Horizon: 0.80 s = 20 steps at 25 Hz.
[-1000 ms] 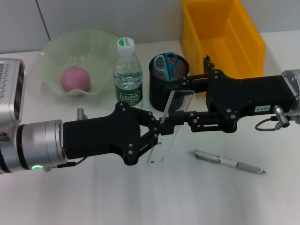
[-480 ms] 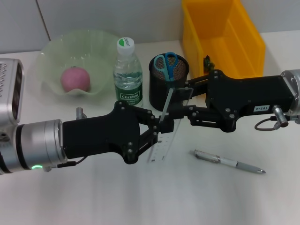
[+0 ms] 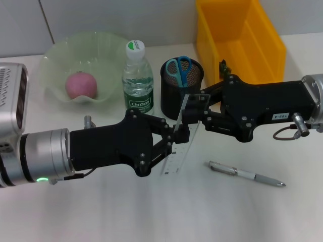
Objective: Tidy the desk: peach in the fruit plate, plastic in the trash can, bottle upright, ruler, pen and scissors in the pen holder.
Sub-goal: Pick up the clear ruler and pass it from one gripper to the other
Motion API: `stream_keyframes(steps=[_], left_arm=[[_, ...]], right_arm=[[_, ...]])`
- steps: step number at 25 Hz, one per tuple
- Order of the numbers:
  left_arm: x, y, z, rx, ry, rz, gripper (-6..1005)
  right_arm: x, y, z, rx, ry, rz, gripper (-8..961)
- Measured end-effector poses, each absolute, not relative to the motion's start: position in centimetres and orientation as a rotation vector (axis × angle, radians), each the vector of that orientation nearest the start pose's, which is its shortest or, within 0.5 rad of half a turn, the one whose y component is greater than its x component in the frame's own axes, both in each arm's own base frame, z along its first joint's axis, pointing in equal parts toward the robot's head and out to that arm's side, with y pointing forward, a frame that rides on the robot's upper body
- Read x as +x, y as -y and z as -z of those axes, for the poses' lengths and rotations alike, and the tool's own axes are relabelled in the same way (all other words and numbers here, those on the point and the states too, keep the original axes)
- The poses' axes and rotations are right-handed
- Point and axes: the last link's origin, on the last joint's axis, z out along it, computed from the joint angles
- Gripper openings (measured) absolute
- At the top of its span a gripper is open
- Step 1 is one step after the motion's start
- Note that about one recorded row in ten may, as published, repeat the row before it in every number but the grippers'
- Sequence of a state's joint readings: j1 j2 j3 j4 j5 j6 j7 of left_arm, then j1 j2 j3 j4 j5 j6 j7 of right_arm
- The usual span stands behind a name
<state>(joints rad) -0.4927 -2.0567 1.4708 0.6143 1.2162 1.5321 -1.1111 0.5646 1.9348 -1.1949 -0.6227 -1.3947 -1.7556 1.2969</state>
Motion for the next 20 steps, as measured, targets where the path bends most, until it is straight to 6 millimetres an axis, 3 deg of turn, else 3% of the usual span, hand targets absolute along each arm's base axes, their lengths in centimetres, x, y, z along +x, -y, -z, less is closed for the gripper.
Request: stream_keyframes(steps=[13, 20], left_arm=[[-18.37, -30.37, 4.91, -2.831, 0.172, 1.157, 22], [-18.53, -30.44, 4.75, -2.819, 0.185, 1.159, 91]], right_arm=[[19.12, -32.35, -2.53, -2.917, -0.141, -1.15, 48], [18.89, -32.41, -2.36, -2.915, -0.126, -1.151, 22]])
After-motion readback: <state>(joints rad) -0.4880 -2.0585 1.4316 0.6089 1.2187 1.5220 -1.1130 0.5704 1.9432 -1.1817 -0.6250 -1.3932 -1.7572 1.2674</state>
